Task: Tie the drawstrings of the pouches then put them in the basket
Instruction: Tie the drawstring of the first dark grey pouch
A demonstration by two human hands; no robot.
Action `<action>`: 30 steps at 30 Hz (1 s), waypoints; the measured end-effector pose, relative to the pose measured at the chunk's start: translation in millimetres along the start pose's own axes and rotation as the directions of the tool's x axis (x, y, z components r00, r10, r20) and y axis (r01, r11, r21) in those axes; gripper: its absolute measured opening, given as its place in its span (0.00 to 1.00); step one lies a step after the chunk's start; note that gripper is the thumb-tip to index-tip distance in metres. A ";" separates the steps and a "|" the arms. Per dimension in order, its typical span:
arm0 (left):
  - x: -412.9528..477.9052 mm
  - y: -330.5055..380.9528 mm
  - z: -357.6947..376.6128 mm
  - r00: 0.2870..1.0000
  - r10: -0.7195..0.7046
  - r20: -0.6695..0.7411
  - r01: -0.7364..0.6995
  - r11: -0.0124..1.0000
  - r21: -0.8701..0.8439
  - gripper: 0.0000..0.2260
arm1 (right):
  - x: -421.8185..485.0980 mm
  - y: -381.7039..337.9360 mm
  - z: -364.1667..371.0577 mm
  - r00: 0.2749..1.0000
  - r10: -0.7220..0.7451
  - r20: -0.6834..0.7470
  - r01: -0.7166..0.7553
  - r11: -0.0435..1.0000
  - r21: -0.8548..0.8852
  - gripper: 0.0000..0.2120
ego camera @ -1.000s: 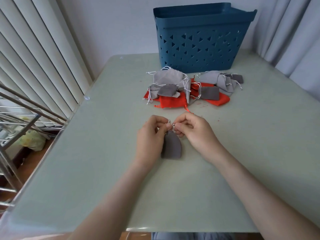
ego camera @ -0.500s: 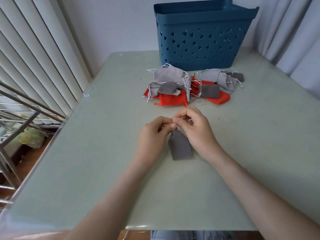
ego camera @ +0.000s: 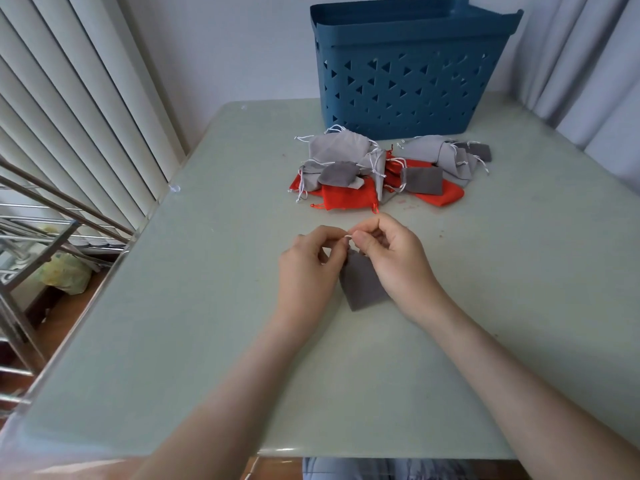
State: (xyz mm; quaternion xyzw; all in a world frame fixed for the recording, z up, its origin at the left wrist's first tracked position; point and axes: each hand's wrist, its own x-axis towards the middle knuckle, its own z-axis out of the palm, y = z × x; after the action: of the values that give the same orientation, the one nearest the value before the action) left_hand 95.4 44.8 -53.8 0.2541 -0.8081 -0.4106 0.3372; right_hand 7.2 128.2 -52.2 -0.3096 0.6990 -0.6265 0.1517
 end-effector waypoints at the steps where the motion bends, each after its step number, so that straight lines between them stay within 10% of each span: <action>1: -0.8 0.7 0.2 0.999 0.026 -0.022 -0.026 0.999 0.021 0.04 | 1.0 0.3 -0.4 0.999 0.038 0.019 -0.038 0.999 0.028 0.07; 10: -3.6 -2.3 4.9 0.972 0.229 -0.050 -0.221 0.968 0.118 0.06 | 5.7 -4.6 -13.4 0.951 0.235 0.202 -0.248 0.968 0.040 0.09; 30: -3.6 -2.1 -2.0 0.997 0.061 0.048 -0.060 0.998 -0.022 0.08 | 8.9 -2.3 -18.7 0.913 0.284 0.293 -0.367 0.885 0.287 0.07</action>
State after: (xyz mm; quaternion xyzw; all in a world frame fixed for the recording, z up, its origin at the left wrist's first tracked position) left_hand 99.5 45.2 -55.9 0.2158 -0.8193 -0.4146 0.3322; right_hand -10.2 137.3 -45.2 -0.2308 0.6003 -0.6590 0.3901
